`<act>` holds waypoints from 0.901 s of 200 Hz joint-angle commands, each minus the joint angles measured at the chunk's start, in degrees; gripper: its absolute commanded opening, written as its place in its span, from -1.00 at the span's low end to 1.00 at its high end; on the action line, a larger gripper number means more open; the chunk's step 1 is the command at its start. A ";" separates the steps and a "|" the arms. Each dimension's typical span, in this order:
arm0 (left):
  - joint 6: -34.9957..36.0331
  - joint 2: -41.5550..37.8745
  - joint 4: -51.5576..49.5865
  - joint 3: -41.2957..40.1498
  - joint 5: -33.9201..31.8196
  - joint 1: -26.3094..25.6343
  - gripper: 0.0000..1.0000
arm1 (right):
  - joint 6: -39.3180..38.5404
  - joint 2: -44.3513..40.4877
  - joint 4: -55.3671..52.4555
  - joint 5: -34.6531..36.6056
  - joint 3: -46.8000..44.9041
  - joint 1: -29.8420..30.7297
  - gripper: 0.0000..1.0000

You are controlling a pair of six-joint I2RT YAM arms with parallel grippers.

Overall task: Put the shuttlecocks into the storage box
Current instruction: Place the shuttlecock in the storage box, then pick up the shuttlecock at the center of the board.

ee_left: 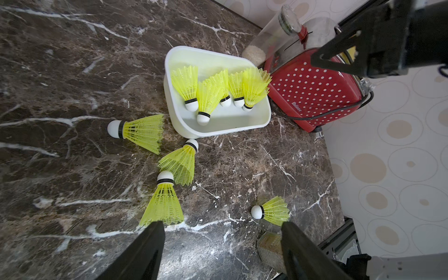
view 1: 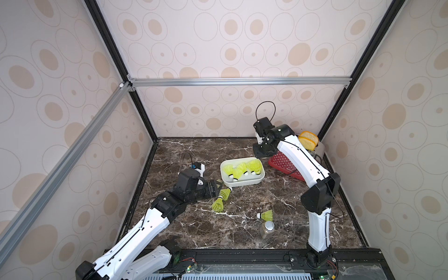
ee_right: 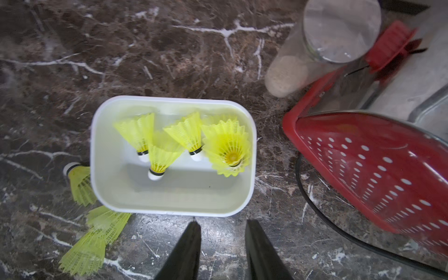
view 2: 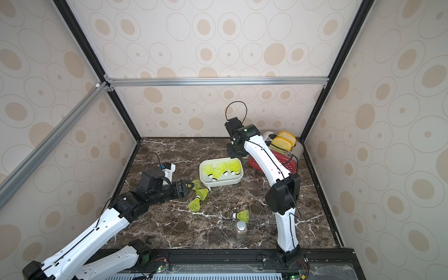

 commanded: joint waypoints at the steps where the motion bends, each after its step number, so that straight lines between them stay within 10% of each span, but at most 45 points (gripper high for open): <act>1: 0.07 -3.99 -6.88 2.38 -2.88 0.06 0.57 | -6.28 -6.43 7.08 1.84 -12.28 5.15 -0.22; 123: 0.47 -21.51 -25.86 -2.63 0.42 0.06 0.55 | -22.64 -30.82 26.06 -0.62 -60.99 16.37 -0.17; 180: 1.78 -19.57 -23.46 -3.08 3.07 0.06 0.56 | -30.26 -22.65 14.07 -4.34 -55.67 16.13 -0.14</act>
